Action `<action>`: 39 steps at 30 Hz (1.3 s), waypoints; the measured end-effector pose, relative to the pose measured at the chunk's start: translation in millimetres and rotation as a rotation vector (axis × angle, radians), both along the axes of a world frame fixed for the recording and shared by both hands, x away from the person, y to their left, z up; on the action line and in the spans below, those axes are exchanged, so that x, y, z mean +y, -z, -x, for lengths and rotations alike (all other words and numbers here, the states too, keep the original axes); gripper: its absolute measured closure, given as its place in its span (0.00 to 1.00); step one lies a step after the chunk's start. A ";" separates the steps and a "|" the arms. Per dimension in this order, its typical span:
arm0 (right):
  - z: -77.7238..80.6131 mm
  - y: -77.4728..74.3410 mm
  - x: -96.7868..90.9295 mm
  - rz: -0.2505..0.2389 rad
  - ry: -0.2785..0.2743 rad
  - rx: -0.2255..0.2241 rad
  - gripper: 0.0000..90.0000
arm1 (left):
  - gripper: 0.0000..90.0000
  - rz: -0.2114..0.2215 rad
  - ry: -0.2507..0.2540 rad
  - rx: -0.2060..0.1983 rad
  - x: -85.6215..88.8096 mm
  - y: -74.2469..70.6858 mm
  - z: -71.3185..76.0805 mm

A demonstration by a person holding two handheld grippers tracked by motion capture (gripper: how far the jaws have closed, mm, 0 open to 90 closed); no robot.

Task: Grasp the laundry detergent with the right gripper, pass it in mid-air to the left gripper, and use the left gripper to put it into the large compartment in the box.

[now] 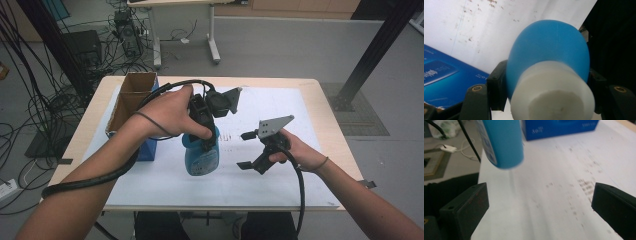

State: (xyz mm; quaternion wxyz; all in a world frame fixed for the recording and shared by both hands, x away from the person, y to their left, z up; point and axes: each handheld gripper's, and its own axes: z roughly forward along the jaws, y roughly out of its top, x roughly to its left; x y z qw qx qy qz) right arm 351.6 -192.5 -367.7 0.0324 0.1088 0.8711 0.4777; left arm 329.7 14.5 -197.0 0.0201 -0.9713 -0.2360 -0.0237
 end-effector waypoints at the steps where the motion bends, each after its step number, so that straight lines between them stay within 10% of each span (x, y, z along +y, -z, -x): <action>1: -1.1 0.6 -2.6 0.021 0.016 0.006 0.02 | 0.40 0.001 -0.005 -0.002 0.9 -0.4 -0.3; 16: -18.4 4.8 -35.5 0.480 0.191 0.143 0.04 | 0.41 -0.019 -0.058 -0.013 11.2 -12.1 -3.4; 31: -33.9 11.8 -43.7 0.743 0.278 0.344 0.05 | 0.41 -0.007 -0.138 -0.036 33.9 -43.9 -7.6; 39: -36.7 14.1 -43.2 0.777 0.291 0.390 0.05 | 0.41 0.006 -0.214 -0.050 55.2 -62.0 -16.6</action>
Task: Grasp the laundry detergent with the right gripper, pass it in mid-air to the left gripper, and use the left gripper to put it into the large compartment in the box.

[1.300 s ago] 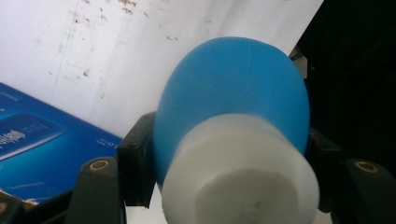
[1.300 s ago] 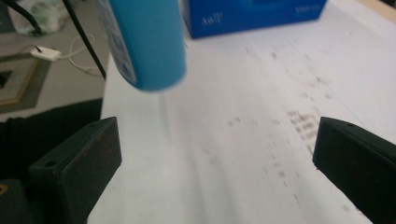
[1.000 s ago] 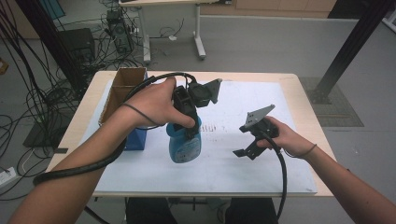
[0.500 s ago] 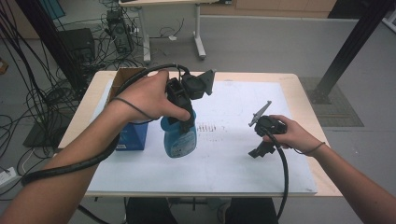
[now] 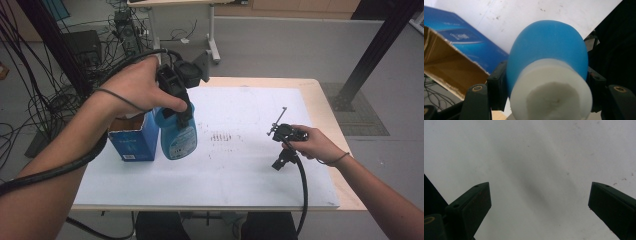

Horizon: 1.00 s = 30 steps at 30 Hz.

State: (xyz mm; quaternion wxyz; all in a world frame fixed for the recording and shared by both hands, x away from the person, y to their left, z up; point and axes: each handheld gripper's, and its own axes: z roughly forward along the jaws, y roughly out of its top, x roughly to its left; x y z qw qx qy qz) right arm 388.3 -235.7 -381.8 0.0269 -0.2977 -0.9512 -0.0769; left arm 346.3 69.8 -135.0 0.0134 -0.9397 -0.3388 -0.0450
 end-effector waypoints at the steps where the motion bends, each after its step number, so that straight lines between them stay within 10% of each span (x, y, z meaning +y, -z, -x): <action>1: 0.1 0.3 0.7 0.001 0.005 0.005 0.05 | 0.41 0.004 -0.011 0.000 2.7 -2.6 -1.7; 30: -2.1 4.7 5.8 0.019 0.009 0.018 0.05 | 0.41 0.054 -0.285 -0.039 78.7 -62.8 -52.8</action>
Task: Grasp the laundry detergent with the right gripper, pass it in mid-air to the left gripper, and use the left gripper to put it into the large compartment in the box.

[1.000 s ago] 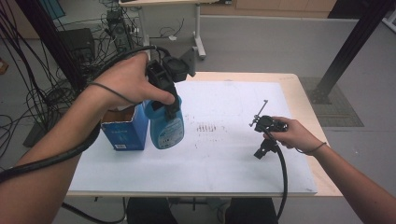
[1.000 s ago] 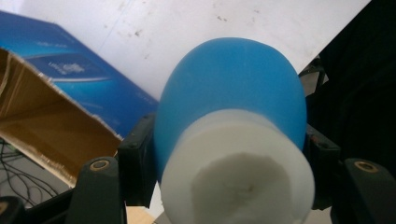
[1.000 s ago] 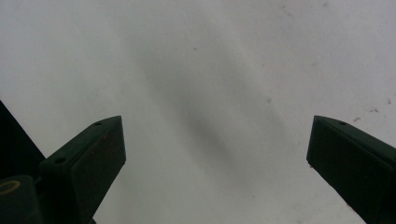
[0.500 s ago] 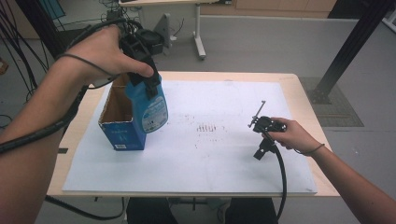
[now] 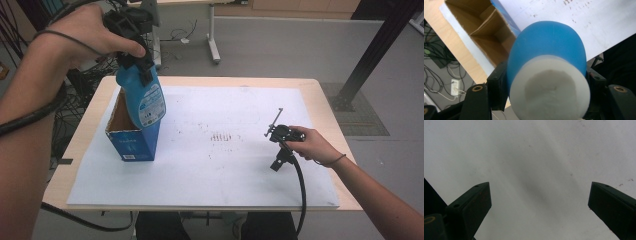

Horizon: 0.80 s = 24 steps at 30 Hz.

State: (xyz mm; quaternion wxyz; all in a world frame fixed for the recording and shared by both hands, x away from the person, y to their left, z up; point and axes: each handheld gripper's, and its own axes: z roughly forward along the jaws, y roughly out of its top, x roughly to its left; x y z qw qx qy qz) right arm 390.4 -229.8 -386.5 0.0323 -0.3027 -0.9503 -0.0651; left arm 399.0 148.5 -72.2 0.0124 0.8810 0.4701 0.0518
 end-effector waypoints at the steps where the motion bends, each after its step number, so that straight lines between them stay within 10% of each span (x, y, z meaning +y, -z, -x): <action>1: -0.1 -0.1 -0.2 0.001 0.000 -0.001 0.05 | 0.41 0.002 -0.012 0.000 3.3 -0.6 -2.5; 24: -1.8 1.5 -0.4 -0.019 -0.006 -0.018 0.06 | 0.41 -0.012 -0.235 0.019 38.5 1.0 -35.7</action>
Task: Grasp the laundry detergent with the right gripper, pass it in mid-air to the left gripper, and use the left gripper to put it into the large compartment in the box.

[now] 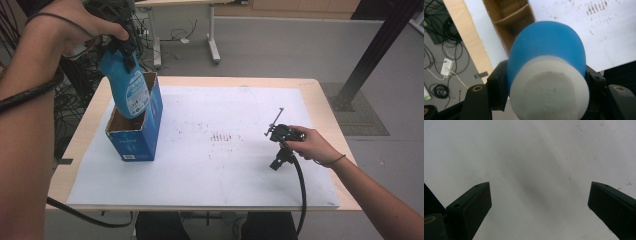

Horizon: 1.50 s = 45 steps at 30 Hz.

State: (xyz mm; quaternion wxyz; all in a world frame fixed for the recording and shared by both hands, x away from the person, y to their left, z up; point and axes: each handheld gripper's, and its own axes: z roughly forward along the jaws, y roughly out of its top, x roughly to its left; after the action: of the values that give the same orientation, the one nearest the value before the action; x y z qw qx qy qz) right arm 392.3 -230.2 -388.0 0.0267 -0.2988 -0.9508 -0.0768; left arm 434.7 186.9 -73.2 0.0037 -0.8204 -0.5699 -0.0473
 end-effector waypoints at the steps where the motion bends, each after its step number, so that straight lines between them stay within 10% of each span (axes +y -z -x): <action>1: 0.0 0.0 0.4 -0.002 -0.004 -0.001 0.06 | 0.41 0.000 -0.013 0.003 1.7 0.4 -1.5; 18: 0.4 -0.3 1.9 -0.007 -0.006 -0.013 0.06 | 0.41 0.014 -0.162 0.021 18.3 21.2 -22.1; 45: 1.4 2.1 2.2 -0.018 0.001 -0.011 0.06 | 0.41 -0.004 -0.216 0.064 23.4 63.4 -30.0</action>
State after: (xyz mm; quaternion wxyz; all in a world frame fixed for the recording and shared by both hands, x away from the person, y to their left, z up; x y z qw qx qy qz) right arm 390.9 -228.0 -390.1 0.0239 -0.2986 -0.9501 -0.0870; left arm 464.7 210.3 -136.6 0.0285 -0.7554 -0.6543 -0.0217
